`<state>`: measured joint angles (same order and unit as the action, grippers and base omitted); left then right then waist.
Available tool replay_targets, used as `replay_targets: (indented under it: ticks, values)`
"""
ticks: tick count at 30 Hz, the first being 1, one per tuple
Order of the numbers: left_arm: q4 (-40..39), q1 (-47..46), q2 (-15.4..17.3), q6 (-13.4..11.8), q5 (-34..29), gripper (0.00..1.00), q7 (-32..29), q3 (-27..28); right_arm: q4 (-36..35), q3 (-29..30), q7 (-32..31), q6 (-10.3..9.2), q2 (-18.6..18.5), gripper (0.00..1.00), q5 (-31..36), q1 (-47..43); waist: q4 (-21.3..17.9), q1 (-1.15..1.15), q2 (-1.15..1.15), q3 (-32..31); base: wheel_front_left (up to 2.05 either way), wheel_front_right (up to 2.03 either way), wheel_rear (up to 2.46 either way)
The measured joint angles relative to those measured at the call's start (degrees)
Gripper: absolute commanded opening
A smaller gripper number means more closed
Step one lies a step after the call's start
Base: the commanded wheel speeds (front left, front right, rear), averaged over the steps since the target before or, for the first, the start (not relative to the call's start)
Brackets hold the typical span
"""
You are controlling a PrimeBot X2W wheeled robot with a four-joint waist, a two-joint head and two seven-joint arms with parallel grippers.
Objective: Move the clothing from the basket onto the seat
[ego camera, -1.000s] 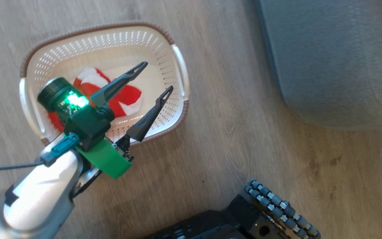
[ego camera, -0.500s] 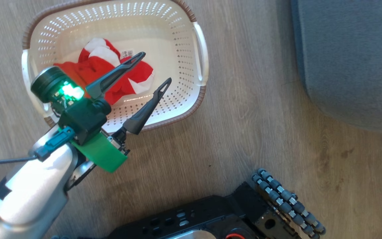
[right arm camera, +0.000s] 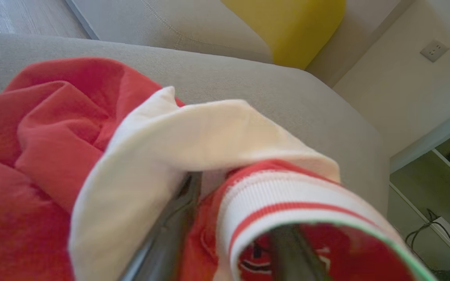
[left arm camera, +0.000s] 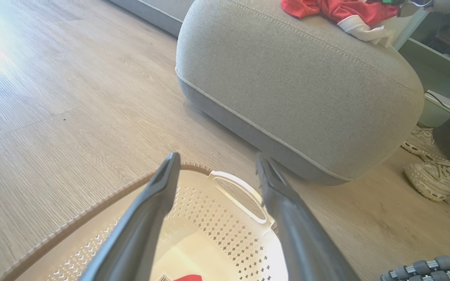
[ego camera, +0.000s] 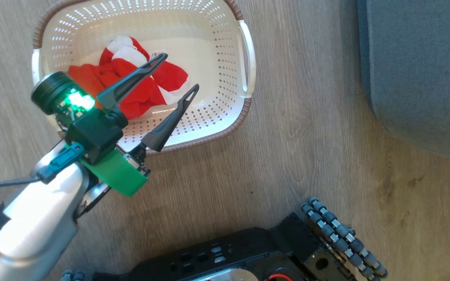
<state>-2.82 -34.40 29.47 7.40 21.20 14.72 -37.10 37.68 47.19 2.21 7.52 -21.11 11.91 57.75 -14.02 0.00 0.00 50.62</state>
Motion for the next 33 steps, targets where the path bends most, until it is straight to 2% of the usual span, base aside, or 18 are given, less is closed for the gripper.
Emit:
replay_targets:
  ticks: [7,14,21,25,33]
  values:
    - [1.1,-0.1,-3.0,0.0,0.0,1.0,0.0,0.1,6.3,-9.4,6.5,0.0,-4.4,1.0,-4.5,-1.7,1.0,0.0,0.0,-3.6,0.0,0.0,0.0]
    - [3.2,0.3,-6.6,0.0,0.0,1.0,0.0,1.1,6.7,-20.4,9.4,0.0,-5.9,1.0,-8.8,-4.1,2.6,-0.01,0.0,-8.7,0.0,0.0,0.0]
    - [5.3,2.4,-10.0,0.0,0.0,1.0,0.0,2.6,6.6,-24.8,10.5,-0.01,-6.6,1.0,-11.8,-11.4,5.1,-0.01,0.0,-14.4,0.0,0.0,0.0]
    - [6.3,4.8,-11.3,0.0,0.0,1.0,0.0,3.8,5.5,-25.1,11.0,-0.01,-5.6,1.0,-11.7,-15.9,6.3,-0.01,0.01,-18.1,0.0,0.0,0.0]
    - [8.1,8.4,-13.5,0.0,-0.1,1.0,0.0,6.6,-1.0,-26.8,11.1,-0.01,1.4,1.0,-9.9,-24.8,7.7,-0.01,0.01,-24.5,0.0,0.0,0.0]
